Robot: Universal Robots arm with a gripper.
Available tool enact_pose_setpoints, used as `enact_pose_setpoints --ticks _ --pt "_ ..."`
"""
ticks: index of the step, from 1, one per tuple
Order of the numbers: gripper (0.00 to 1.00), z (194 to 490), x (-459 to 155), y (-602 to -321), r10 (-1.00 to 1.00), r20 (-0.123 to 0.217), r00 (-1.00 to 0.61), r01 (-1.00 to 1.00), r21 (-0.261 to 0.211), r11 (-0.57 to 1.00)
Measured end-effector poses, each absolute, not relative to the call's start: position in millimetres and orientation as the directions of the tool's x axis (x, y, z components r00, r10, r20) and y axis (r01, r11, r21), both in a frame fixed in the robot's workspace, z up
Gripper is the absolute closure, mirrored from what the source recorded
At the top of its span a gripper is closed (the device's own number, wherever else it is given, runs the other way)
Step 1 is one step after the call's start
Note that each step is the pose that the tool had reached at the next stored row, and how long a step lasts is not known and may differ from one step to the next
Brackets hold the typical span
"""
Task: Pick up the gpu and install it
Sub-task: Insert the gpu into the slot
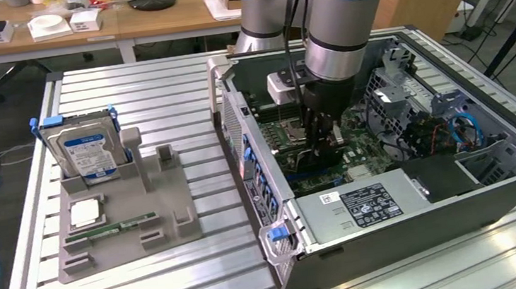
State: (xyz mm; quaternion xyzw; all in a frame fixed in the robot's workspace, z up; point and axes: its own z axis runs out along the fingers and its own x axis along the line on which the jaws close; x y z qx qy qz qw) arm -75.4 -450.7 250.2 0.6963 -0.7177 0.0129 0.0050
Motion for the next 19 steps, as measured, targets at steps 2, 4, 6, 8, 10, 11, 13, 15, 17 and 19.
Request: enact_pose_setpoints --ticks 2,4,6,8,10,11,13,15,17,19 --pt "0.74 250.2 -75.4 -450.7 -0.999 0.025 -0.03 -0.999 -0.012 0.03" --pt "0.74 250.1 -75.4 -450.7 -0.999 0.025 -0.03 -0.999 -0.012 0.03" --pt "0.74 248.9 -75.4 -450.7 -0.999 0.025 -0.03 -0.999 -0.012 0.03" --pt "0.74 247.5 -75.3 -450.8 -0.999 0.026 -0.03 -0.999 -0.012 0.03" --pt "0.74 245.7 -75.3 -450.8 -0.999 0.025 -0.03 -0.999 -0.013 0.03" --pt "0.74 245.4 -75.3 -450.7 -0.999 0.025 -0.03 -0.999 -0.012 0.03" --pt "0.74 245.3 -75.4 -450.7 -0.999 0.025 -0.03 -0.999 -0.012 0.03" --pt "0.74 245.2 -75.5 -450.7 -0.999 0.025 -0.03 -0.999 -0.012 0.03" --pt "0.74 245.2 -76.1 -450.7 -0.999 0.025 -0.03 -0.999 -0.013 0.03" --pt "0.74 245.1 -76.9 -450.7 -0.999 0.025 -0.03 -0.999 -0.014 0.03"
